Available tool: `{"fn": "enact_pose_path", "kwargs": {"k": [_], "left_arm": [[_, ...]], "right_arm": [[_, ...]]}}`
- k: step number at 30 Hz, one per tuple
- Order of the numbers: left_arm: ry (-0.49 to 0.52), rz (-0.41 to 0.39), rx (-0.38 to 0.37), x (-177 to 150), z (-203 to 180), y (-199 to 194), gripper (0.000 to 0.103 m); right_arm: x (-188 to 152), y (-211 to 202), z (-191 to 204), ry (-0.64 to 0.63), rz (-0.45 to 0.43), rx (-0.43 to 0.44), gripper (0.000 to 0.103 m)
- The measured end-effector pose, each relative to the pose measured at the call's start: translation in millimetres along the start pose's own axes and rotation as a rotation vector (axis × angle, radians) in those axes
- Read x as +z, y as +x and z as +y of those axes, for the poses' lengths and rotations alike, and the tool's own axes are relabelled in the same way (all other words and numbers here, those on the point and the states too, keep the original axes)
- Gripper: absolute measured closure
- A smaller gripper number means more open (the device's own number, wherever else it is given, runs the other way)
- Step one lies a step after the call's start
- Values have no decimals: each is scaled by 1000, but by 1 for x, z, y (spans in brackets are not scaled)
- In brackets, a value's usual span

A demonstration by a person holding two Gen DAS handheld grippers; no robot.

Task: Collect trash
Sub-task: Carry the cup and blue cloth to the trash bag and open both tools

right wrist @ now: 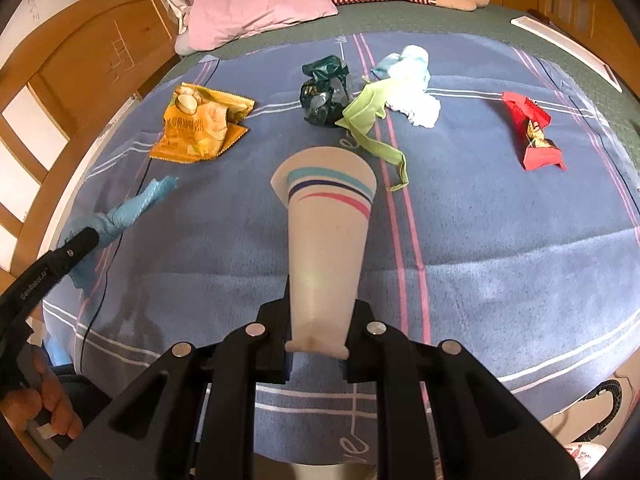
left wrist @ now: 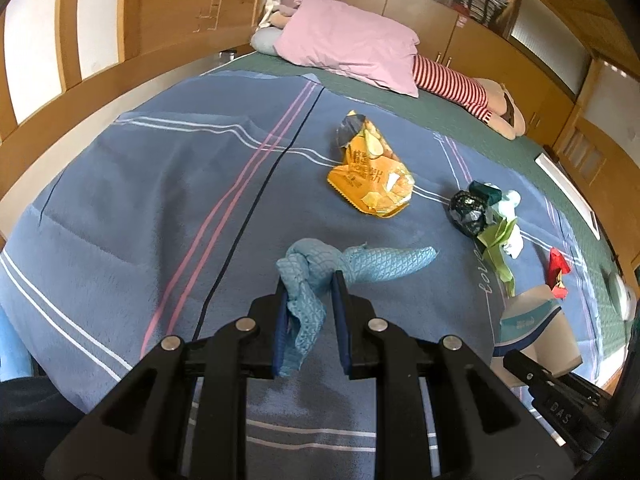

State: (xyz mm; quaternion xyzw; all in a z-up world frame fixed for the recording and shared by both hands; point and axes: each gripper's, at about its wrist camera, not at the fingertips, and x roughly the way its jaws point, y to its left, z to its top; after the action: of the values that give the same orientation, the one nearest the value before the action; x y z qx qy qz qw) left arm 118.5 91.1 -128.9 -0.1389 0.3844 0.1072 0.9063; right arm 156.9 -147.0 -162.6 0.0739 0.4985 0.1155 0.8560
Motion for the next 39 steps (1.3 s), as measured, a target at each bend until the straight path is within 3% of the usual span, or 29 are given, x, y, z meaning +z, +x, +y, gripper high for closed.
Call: {"fn": "enact_pose_path", "kwargs": {"k": [9,14,19,25,26,27,29,30,31,35,39], "left_arm": [[85,-19,-16,-11,-15,-8,82],[125,-11,-52,-14,-23,-8,82],[198,-4,-170,-22,-40,-14,82],[296,13,-347,-37,-71,-21,82],[307,18,-369,-40,-75,-22,82],[318,28,-395,-43,-79,-23,82],[339,42,-434,-50,-86,-26,82],[350,45,-446,-55,-89,-28,82],[363,45,-458,-60,-93,-30,82],[434,37,-552,-79,-109,-45,82],[544,77,-729,-99,-131,-60,82]], "right_arm": [[-8,1,-3,9,19,-5,85],[-13,-43,-18,23,-54,22,85],[-40,-106,-39,-37,-85,0,85],[-106,-146,-82,-91,49,1,85],[-114,-145,-87,-86,78,9,83],[-123,-142,-93,-81,126,30,74],[-137,-136,-99,-88,206,64,54],[-140,-136,-99,-109,202,46,38],[-138,-139,-101,-113,167,32,28],[-118,-159,-125,61,-1,103,27],[-102,-179,-155,262,-172,33,27]]}}
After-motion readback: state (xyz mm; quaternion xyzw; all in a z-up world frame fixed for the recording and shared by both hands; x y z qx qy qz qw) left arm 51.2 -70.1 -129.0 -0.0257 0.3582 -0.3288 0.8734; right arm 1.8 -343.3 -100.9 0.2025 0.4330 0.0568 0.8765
